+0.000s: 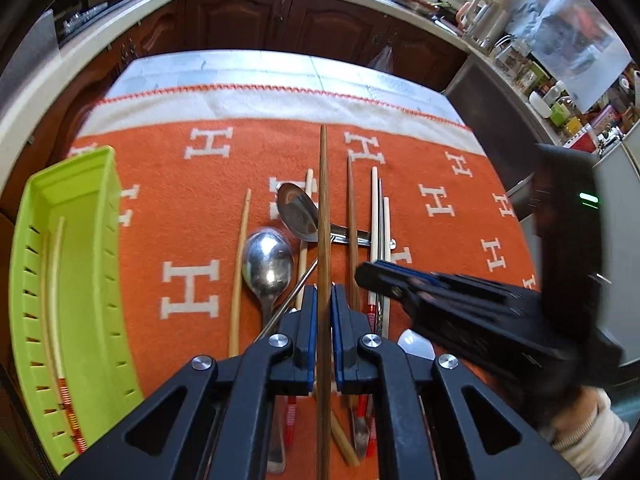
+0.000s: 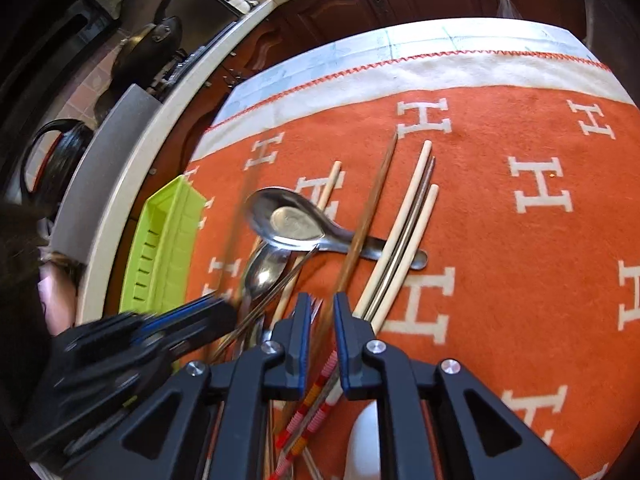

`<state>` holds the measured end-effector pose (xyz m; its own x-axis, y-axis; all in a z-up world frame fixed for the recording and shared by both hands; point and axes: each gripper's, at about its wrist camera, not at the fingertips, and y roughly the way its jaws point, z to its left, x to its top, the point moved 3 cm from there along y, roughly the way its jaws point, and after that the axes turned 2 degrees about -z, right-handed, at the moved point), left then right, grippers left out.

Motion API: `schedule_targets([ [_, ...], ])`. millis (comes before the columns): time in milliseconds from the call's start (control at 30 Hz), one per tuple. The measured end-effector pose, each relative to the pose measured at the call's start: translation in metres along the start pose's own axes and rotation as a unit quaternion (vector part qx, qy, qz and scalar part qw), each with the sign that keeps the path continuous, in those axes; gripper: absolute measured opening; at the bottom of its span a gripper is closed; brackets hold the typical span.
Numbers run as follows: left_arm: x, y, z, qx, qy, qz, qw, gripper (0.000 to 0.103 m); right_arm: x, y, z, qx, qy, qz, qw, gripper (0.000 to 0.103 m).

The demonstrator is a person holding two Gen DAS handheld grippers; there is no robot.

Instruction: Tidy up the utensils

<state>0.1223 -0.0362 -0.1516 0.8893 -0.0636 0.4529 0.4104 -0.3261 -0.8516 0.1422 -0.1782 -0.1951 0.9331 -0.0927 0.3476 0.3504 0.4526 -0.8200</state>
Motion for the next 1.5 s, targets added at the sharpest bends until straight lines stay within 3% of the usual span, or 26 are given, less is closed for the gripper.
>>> schedule_targets([
  [367,-0.004,-0.058,0.043,0.044,-0.031,-0.044,0.9976,0.004,0.001,0.022,0.0,-0.033,0.02,0.026,0.999,0.012],
  [533,-0.01,-0.072,0.06,0.063,-0.048,-0.052,0.9955,0.004,-0.005,0.015,-0.002,-0.015,0.048,0.028,0.998,0.007],
  [733,-0.022,-0.095,0.081,0.092,-0.061,-0.07,0.9915,0.004,-0.009,-0.018,0.017,0.012,0.043,0.0,0.999,0.007],
  [1033,-0.042,-0.112,0.132,0.143,-0.1,-0.079,0.9816,0.004,-0.017,-0.043,0.099,0.079,-0.024,0.0,0.997,0.007],
  [1200,-0.048,-0.11,0.154,0.144,-0.119,-0.078,0.9793,0.004,-0.028,-0.023,0.153,0.093,-0.07,0.02,0.993,0.007],
  [1500,-0.037,-0.097,0.171,0.134,-0.125,-0.083,0.9796,0.005,-0.028,0.005,0.197,0.107,-0.09,0.021,0.99,0.007],
])
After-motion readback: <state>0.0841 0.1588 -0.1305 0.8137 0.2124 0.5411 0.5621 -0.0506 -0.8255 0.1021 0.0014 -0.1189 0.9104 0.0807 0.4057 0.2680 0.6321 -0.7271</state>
